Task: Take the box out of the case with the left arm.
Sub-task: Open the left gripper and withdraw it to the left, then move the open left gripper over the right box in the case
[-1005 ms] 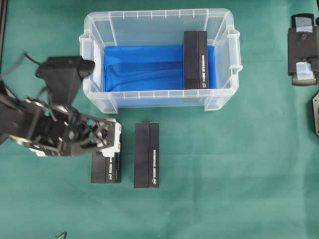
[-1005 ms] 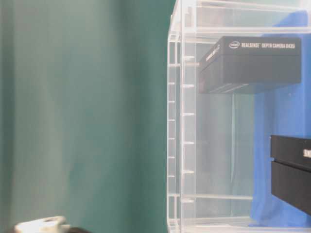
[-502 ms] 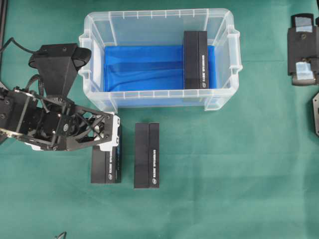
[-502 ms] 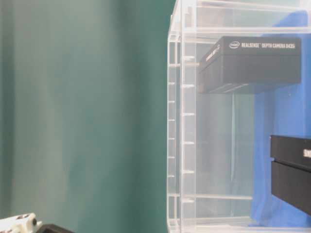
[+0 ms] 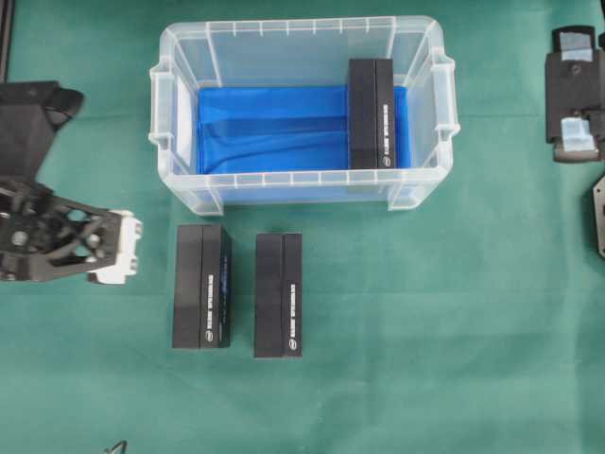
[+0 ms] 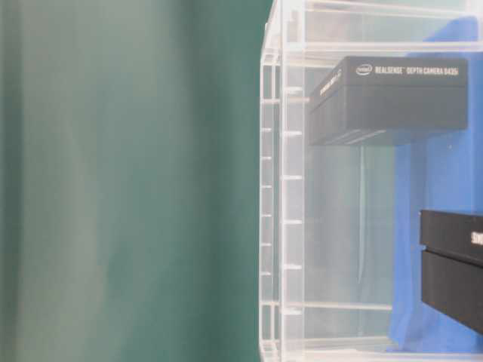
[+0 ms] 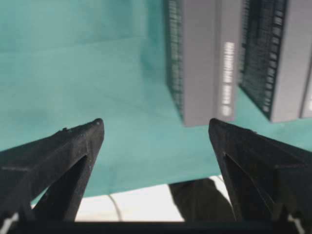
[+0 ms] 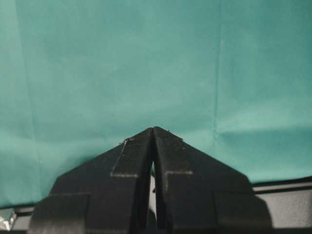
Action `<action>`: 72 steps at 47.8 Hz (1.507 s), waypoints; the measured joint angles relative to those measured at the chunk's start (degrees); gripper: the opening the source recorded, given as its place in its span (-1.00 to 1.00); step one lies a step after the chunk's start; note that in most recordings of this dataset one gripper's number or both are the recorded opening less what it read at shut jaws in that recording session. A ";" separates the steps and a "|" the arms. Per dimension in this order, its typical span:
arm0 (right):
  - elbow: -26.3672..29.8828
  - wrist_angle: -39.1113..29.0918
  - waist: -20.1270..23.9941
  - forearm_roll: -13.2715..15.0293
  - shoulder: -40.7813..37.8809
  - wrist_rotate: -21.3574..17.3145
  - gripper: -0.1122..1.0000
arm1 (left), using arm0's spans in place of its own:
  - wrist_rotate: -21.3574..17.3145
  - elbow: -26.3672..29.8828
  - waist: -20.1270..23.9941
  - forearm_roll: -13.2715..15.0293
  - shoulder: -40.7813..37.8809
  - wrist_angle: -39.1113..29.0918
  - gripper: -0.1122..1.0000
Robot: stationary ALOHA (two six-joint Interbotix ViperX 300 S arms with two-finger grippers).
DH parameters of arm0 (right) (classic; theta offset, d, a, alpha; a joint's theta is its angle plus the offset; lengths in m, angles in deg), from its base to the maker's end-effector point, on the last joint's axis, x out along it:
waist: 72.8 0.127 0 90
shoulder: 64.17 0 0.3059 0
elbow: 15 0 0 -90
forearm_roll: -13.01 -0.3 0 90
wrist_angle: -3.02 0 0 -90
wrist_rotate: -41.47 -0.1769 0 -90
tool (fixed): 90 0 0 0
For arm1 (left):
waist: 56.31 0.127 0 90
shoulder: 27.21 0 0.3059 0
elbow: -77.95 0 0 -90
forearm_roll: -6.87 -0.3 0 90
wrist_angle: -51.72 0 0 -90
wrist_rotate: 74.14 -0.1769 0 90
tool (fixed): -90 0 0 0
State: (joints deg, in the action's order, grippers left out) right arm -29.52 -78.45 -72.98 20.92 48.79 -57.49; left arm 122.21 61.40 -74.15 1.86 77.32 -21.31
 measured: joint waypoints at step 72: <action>-0.97 0.00 0.00 0.00 0.00 0.00 -0.75 | -36.12 -2.90 36.91 0.44 5.36 -3.34 0.77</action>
State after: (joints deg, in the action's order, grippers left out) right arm -30.49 -78.45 -72.98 20.92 48.79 -57.49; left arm 86.08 58.50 -37.23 2.30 82.68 -24.65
